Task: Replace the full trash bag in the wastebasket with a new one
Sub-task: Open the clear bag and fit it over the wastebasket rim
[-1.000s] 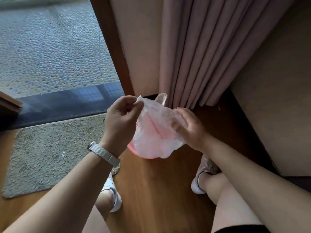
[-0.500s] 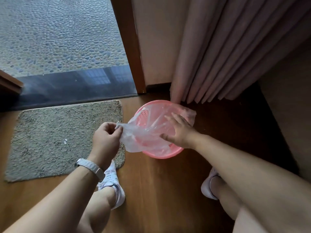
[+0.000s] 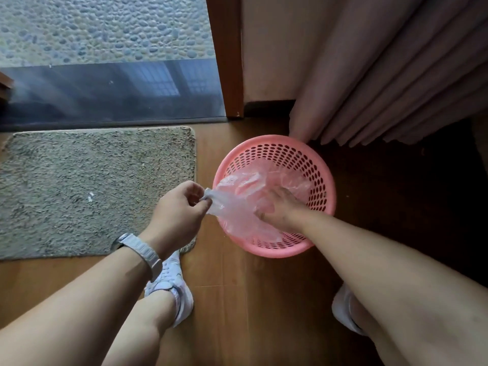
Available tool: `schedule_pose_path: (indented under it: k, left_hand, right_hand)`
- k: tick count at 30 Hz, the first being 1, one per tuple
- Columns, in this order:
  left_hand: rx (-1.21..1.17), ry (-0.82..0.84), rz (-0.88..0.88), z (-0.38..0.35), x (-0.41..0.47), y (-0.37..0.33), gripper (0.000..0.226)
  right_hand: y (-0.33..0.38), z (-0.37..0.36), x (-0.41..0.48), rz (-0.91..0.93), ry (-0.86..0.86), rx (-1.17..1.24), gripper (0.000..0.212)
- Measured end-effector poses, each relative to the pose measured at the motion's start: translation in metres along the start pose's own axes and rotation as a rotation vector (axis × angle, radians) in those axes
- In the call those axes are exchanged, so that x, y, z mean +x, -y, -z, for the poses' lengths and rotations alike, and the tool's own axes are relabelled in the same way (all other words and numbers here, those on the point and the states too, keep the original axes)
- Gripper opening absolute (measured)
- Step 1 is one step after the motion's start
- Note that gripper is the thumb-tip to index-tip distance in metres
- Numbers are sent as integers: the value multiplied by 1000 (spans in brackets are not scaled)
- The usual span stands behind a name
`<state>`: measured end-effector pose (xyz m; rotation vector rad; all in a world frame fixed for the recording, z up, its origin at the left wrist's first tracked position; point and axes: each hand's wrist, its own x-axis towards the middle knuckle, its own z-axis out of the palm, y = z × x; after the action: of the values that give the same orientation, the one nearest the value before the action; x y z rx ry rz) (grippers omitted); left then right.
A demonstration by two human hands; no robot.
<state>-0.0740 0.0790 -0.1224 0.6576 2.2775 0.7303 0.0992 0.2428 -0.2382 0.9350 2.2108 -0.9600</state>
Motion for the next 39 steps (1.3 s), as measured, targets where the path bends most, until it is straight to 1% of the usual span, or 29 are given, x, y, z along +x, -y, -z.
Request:
schedule_pose_path:
  k: [4,9,14,17,18,22,24,28,29,30,31,32,34,36,39]
  left_hand:
    - [122,51,12,-9,6,-3,9]
    - [144,69,-28,-18,9,-26,2]
    - [98,73,-75,-18,8,-45,7]
    - [55,98,-106,-15,3,-53,10]
    - [46,112,-125,-14,0,-56,8]
    - [-51,211,-173,-15,-14,-72,9]
    - [-98,263,-187,-17,-20,-81,7]
    - [-172,314,-229,-16,-27,-90,5]
    - [-171,326,-236,-14,-27,-89,6]
    - [-159,337,-236,-12,-28,-87,8]
    - [-124,346,-233,-10,-29,-84,9]
    - [-56,347,-247,-8,-29,-80,13]
    - [134,335,-326,-3,-27,-70,26]
    - [276,323,-389,3,-23,-58,38]
    - [428,260,-415,11,-15,-39,41]
  right_hand:
    - [2,-3,18,-42,45,107,68]
    - [12,12,15,-24,12,58,50]
    - [18,42,-28,43,-5,-8,47]
    - [25,62,-66,137,-64,-89,44]
    - [27,67,-77,167,-99,-78,45]
    - [40,78,-115,177,-182,168,66]
    - [47,77,-123,173,-203,259,68]
    - [55,76,-123,139,-287,454,54]
    - [57,75,-122,132,-293,497,45]
    - [59,74,-120,128,-291,505,30]
    - [62,74,-119,138,-297,486,12]
    - [65,73,-118,154,-305,437,9]
    - [65,74,-117,187,-301,305,16]
    - [57,77,-121,178,-290,163,17]
    - [28,83,-127,93,-283,8,19]
